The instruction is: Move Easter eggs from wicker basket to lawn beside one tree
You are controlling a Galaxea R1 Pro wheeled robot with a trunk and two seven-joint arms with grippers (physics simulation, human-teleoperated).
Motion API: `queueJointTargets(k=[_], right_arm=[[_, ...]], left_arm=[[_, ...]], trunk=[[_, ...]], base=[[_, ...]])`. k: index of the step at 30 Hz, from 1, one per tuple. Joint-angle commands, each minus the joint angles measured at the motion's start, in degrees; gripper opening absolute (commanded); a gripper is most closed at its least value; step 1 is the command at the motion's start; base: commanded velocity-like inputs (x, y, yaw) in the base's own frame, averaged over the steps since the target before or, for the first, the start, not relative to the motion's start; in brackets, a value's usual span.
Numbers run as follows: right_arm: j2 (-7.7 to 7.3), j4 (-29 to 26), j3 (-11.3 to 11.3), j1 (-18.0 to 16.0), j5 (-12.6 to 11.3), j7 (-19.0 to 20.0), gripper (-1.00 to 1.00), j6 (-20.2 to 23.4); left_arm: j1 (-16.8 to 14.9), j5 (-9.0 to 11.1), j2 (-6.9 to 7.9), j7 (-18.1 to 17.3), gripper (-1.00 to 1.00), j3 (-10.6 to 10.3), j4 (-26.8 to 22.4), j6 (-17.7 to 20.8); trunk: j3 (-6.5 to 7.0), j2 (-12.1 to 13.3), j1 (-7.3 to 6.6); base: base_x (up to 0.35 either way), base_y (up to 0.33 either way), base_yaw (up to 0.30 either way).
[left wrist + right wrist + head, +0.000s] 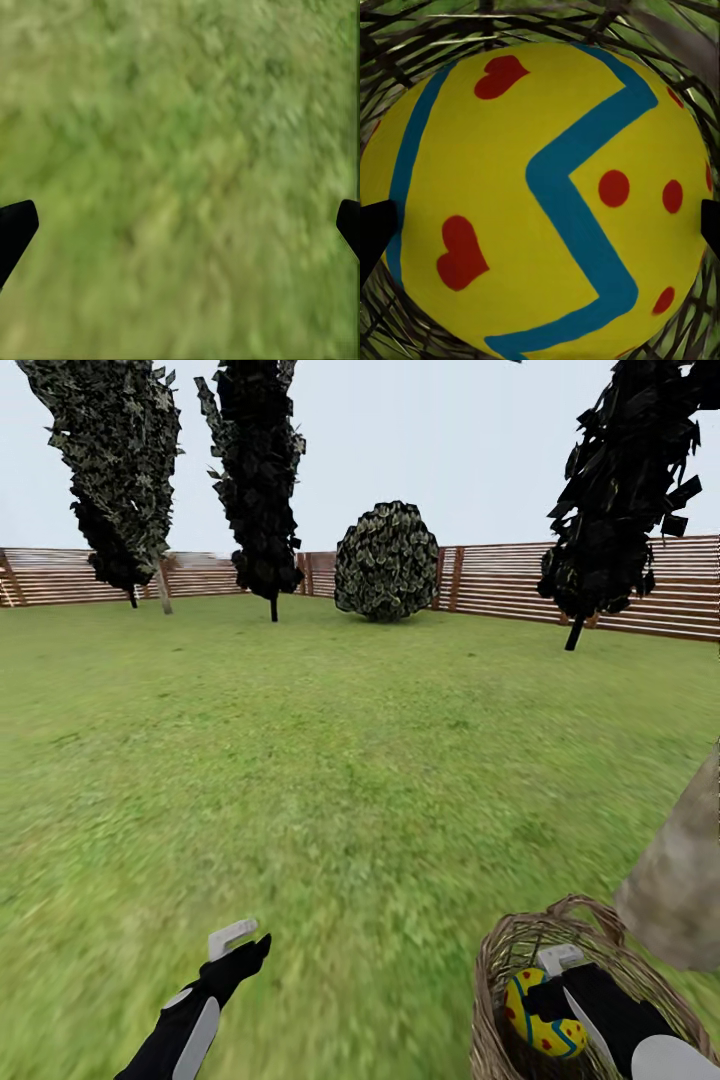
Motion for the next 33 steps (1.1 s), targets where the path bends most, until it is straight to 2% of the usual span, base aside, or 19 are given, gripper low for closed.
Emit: queueJointTargets(k=[1,3,7,15,33], right_arm=[[-0.02,-0.1,0.1,0.0,0.5,0.3,-1.00,0.3],[-0.01,-0.1,0.1,0.0,0.5,0.3,-1.00,0.3],[-0.02,-0.1,0.1,0.0,0.5,0.3,-1.00,0.3],[-0.01,-0.1,0.1,0.0,0.5,0.3,-1.00,0.3],[0.08,-0.1,0.2,0.0,0.5,0.3,-1.00,0.3]], left_arm=[[0.0,0.6,-0.06,-0.1,1.00,0.2,-0.1,0.4],[0.0,0.6,-0.05,-0.1,1.00,0.2,-0.1,0.4],[0.0,0.6,-0.05,-0.1,1.00,0.2,-0.2,0.3],[0.0,0.6,-0.05,-0.1,1.00,0.2,-0.2,0.2],[0.0,0.6,-0.05,0.0,1.00,0.2,-0.1,0.8]], trunk=[[0.17,0.0,-0.04],[0.61,0.0,-0.09],[0.61,0.0,-0.09],[0.61,0.0,-0.09],[4.60,0.3,-0.55]], base=[[0.000,0.000,0.000],[0.000,0.000,0.000],[-0.020,0.000,0.000],[-0.276,-0.064,0.000],[-0.005,-0.001,0.000]])
